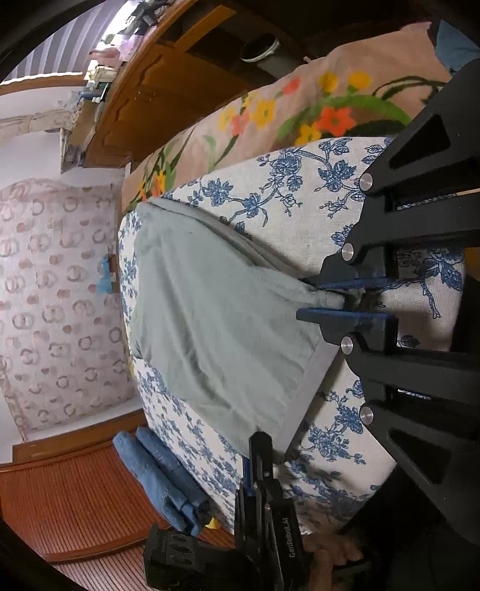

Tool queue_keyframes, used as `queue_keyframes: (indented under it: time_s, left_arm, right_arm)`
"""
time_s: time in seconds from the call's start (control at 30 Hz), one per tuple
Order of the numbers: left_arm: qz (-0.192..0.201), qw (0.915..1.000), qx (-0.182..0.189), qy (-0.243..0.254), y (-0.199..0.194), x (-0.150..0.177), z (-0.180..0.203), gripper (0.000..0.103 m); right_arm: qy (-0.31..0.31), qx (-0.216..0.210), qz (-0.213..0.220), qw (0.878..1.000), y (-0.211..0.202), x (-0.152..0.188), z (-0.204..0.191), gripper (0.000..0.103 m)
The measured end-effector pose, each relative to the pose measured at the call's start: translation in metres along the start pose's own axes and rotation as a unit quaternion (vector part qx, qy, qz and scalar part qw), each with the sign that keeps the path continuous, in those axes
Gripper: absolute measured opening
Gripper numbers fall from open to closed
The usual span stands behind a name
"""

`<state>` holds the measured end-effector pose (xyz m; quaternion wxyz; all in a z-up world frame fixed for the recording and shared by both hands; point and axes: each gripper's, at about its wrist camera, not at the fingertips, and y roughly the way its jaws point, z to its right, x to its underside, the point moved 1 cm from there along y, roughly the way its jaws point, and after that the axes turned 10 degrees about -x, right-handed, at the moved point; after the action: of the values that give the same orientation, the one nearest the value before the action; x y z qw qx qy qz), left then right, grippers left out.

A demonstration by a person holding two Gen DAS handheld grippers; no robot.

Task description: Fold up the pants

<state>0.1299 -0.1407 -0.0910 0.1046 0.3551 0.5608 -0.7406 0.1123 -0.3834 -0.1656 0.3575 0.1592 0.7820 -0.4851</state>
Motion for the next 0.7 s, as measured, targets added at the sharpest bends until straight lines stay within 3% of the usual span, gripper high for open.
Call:
queue_keyframes:
  time_s: [0.4, 0.7]
  left_arm:
    - [0.059, 0.9982, 0.009, 0.008, -0.045, -0.036, 0.001, 0.0]
    - [0.127, 0.9918, -0.003, 0.008, -0.107, -0.082, -0.009, 0.0]
  right_arm:
    - [-0.022, -0.012, 0.049, 0.999, -0.029, -0.031, -0.017, 0.005]
    - [-0.09, -0.02, 0.104, 0.99, -0.069, -0.098, -0.057, 0.005]
